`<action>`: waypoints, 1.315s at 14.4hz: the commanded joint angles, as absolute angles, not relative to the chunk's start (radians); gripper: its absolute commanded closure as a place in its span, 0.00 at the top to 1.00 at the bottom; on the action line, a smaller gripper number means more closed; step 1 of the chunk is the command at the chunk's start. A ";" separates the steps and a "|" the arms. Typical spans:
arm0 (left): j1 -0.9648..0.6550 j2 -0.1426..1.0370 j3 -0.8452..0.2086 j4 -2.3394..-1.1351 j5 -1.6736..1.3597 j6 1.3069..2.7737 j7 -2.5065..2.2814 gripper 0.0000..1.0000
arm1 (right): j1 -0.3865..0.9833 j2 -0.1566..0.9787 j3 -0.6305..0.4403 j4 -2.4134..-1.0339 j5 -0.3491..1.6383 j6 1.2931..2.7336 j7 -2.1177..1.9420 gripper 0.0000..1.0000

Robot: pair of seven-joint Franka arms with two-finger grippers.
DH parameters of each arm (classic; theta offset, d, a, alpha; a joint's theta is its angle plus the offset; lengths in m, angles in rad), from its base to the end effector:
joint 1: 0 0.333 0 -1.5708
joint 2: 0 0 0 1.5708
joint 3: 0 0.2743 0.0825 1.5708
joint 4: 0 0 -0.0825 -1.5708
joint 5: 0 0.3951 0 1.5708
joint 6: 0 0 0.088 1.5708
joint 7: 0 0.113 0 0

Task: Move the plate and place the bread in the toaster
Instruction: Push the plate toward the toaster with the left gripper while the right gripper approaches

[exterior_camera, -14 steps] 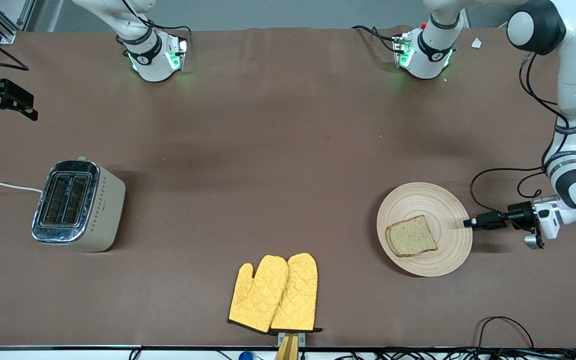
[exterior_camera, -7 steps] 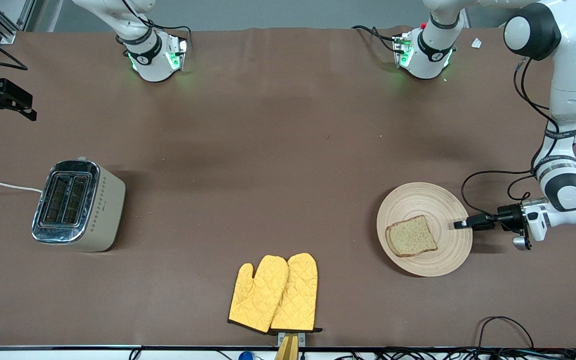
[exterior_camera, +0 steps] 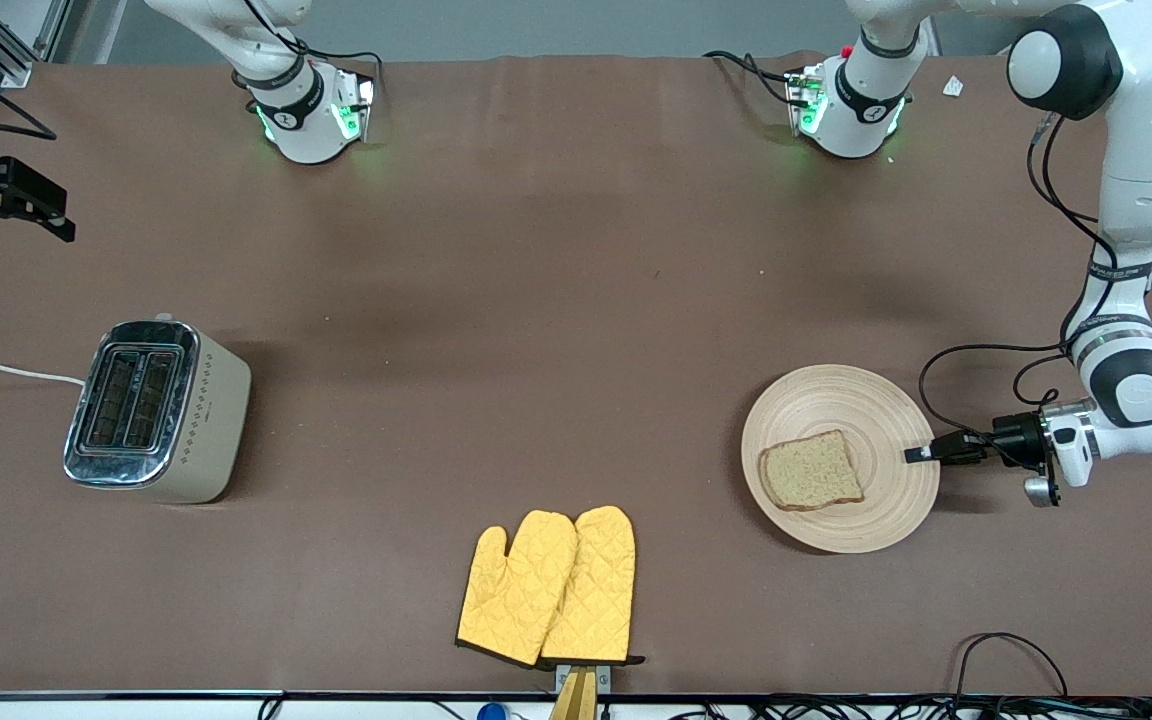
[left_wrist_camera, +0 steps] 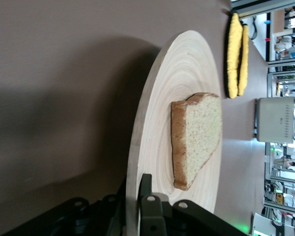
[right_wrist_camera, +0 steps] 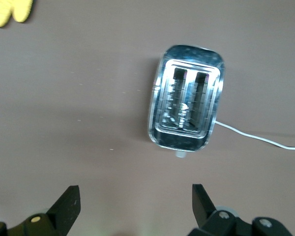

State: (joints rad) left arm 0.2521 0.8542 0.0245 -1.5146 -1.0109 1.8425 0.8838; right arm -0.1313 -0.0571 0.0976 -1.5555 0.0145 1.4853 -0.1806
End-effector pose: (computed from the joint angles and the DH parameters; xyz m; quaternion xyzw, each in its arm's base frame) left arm 0.6389 0.1049 0.1105 0.8842 -0.0200 0.0337 0.4655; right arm 0.5412 -0.0151 0.6081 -0.9972 -0.0739 0.0062 0.0051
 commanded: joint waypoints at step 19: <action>-0.348 0.876 -0.244 -1.591 -1.466 2.276 0.839 0.04 | 0.035 0.259 0.097 -1.793 0.236 1.934 0.137 1.00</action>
